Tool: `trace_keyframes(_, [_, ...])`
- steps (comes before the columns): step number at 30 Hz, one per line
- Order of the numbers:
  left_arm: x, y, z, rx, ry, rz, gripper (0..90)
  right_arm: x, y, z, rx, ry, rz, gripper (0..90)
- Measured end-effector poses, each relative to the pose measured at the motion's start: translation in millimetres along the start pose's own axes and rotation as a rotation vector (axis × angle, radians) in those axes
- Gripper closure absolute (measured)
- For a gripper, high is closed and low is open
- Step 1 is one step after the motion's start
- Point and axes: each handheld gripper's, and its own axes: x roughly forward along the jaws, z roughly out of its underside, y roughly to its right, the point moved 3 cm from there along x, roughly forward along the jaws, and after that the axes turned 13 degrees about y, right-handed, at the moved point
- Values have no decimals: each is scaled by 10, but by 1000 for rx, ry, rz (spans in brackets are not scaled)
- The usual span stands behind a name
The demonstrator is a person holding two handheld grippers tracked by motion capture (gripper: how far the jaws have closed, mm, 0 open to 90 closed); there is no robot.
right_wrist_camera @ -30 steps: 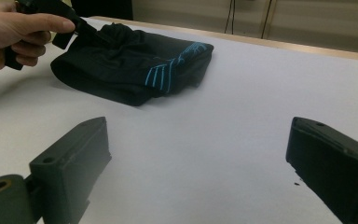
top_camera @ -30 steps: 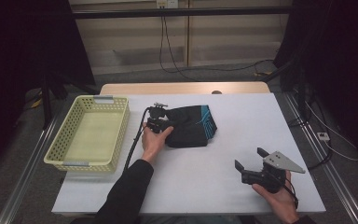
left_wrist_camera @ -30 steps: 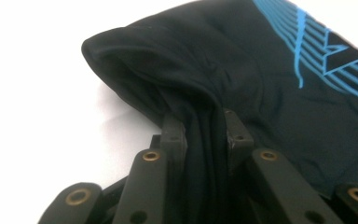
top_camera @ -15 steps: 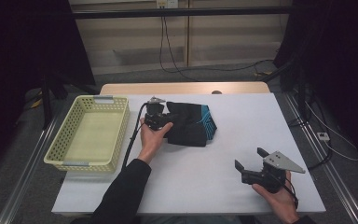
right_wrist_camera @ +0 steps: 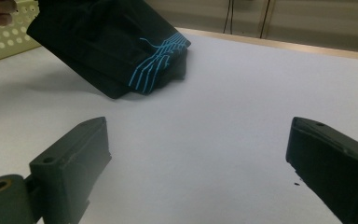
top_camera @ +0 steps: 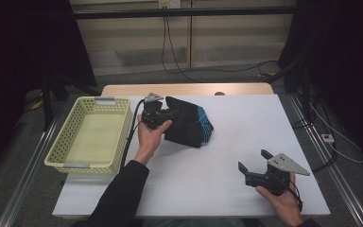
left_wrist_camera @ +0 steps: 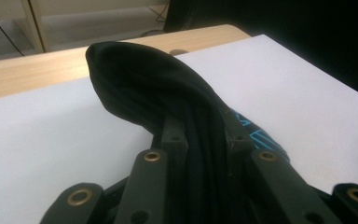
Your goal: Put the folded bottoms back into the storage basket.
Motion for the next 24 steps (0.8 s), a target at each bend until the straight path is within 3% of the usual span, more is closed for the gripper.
trace_keyframes(15, [-159, 114, -159, 58, 42, 51, 761, -5, 3, 0, 1, -2, 3, 58])
trace_keyframes(24, [-238, 100, -223, 60, 53, 57, 762, -5, 5, -1, 0, -1, 3, 58])
